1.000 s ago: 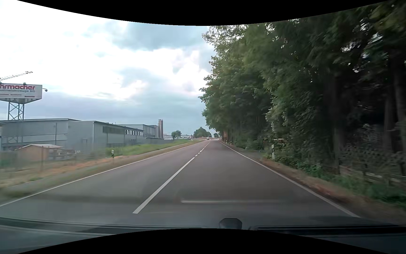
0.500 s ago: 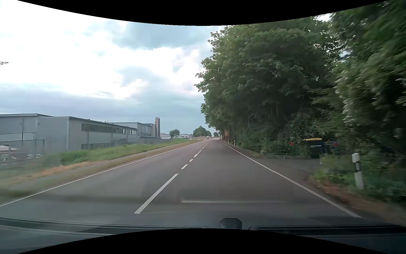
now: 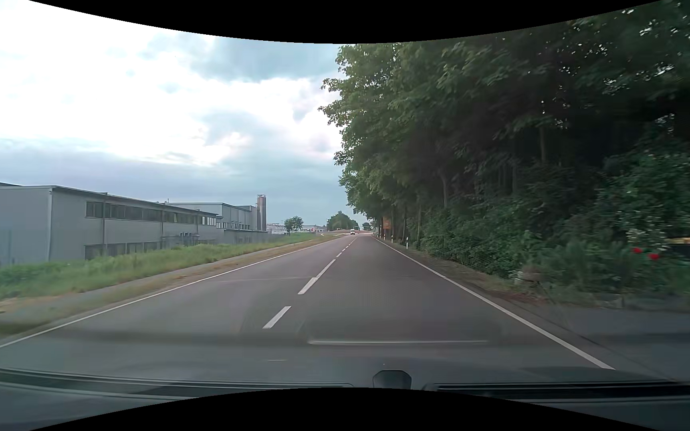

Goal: Follow the waypoints while adhering to traffic rules and regulations

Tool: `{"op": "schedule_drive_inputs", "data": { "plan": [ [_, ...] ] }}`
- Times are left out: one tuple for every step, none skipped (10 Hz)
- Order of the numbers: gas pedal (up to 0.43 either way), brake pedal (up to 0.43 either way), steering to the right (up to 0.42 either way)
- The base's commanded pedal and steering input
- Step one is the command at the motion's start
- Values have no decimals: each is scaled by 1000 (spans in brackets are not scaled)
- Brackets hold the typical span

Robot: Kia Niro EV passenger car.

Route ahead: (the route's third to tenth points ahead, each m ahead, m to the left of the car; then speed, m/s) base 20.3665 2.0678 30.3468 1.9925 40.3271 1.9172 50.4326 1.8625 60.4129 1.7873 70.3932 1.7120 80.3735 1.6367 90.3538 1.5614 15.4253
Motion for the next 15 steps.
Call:
{"op": "schedule_drive_inputs", "data": {
  "plan": [
    [169,0,-2],
    [169,0,-2],
    [169,0,-2],
    [169,0,-2],
    [157,0,-2],
    [138,0,-2],
    [138,0,-2],
    [98,0,-2],
    [98,0,-2],
    [98,0,-2],
    [98,0,-2],
    [87,0,-3],
    [87,0,-2],
    [67,0,-3],
    [67,0,-2]
  ]
}}
